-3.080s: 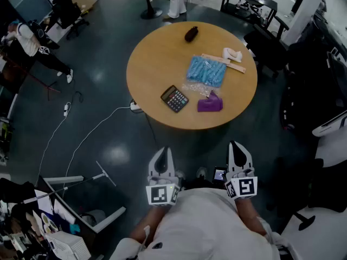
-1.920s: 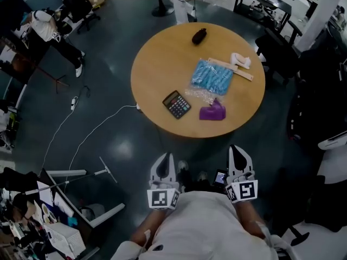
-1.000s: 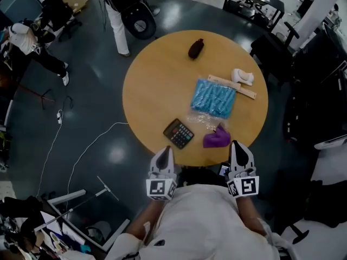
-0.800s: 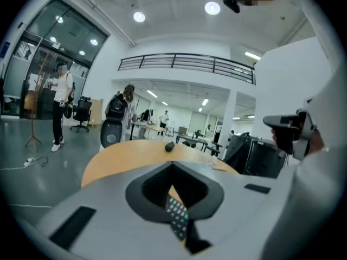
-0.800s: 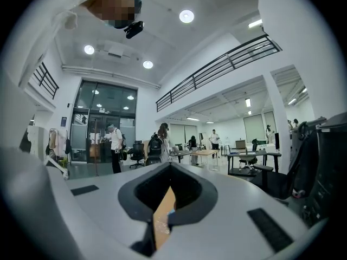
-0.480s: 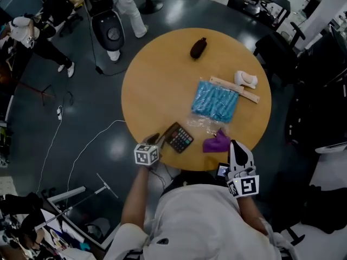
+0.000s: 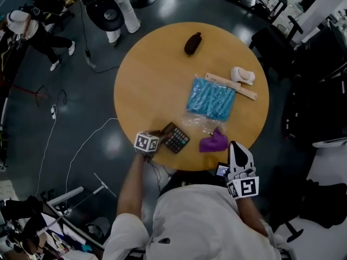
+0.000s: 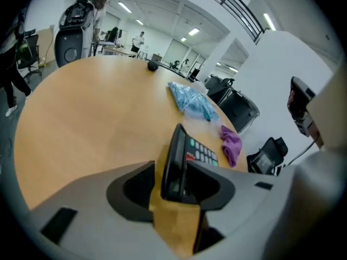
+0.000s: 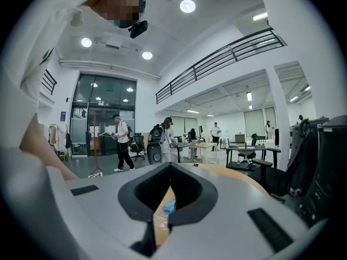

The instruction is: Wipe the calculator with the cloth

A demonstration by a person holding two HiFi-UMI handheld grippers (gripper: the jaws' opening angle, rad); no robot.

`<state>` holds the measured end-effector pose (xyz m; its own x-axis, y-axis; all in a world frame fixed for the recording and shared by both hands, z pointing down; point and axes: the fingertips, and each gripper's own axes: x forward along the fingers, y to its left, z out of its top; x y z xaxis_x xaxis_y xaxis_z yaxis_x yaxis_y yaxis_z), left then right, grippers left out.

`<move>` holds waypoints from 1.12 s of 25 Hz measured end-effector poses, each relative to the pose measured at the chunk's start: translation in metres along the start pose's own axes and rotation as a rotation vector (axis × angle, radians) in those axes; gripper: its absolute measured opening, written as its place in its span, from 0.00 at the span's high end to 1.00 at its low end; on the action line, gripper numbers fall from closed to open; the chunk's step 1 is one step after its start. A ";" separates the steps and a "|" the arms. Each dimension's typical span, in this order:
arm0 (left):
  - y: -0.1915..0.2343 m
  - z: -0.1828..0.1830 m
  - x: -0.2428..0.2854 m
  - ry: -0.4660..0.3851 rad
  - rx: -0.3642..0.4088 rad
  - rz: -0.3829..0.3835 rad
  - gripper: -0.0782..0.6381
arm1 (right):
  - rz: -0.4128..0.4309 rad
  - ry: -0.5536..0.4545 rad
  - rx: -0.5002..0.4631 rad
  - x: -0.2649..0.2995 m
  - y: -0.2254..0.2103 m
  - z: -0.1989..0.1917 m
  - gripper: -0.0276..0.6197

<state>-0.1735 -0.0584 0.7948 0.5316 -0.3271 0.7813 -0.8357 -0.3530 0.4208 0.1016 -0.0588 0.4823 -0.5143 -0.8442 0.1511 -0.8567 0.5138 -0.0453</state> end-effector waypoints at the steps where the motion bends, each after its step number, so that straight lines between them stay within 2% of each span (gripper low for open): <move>1: -0.003 -0.001 0.003 0.007 0.002 -0.013 0.66 | -0.003 0.001 0.001 0.001 -0.001 0.000 0.93; 4: -0.006 0.001 0.007 0.006 0.001 -0.030 0.67 | -0.009 0.004 0.001 0.003 -0.003 0.000 0.93; 5: -0.006 0.002 0.006 0.001 0.000 -0.034 0.71 | -0.010 0.005 0.001 0.004 -0.004 -0.001 0.93; 8: -0.008 0.002 0.004 -0.018 -0.007 -0.047 0.73 | -0.013 0.011 0.003 0.005 -0.005 -0.003 0.93; 14: -0.017 -0.004 -0.007 -0.070 -0.085 -0.088 0.78 | -0.009 0.013 0.004 0.008 -0.006 -0.006 0.93; 18: -0.030 -0.009 -0.019 -0.168 -0.205 -0.118 0.82 | -0.012 0.005 0.011 0.007 -0.005 -0.006 0.93; 24: -0.046 -0.031 -0.039 -0.361 -0.455 -0.084 0.82 | -0.030 0.012 0.002 0.002 -0.011 -0.013 0.93; 26: -0.057 -0.029 -0.053 -0.434 -0.504 -0.092 0.82 | -0.027 0.035 -0.016 0.000 -0.013 -0.022 0.93; 28: -0.069 -0.021 -0.071 -0.506 -0.506 -0.097 0.82 | 0.006 0.082 -0.056 -0.002 -0.013 -0.039 0.93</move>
<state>-0.1560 0.0073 0.7201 0.5031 -0.7240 0.4720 -0.6782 0.0079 0.7349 0.1151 -0.0583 0.5210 -0.5126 -0.8268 0.2317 -0.8488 0.5286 0.0084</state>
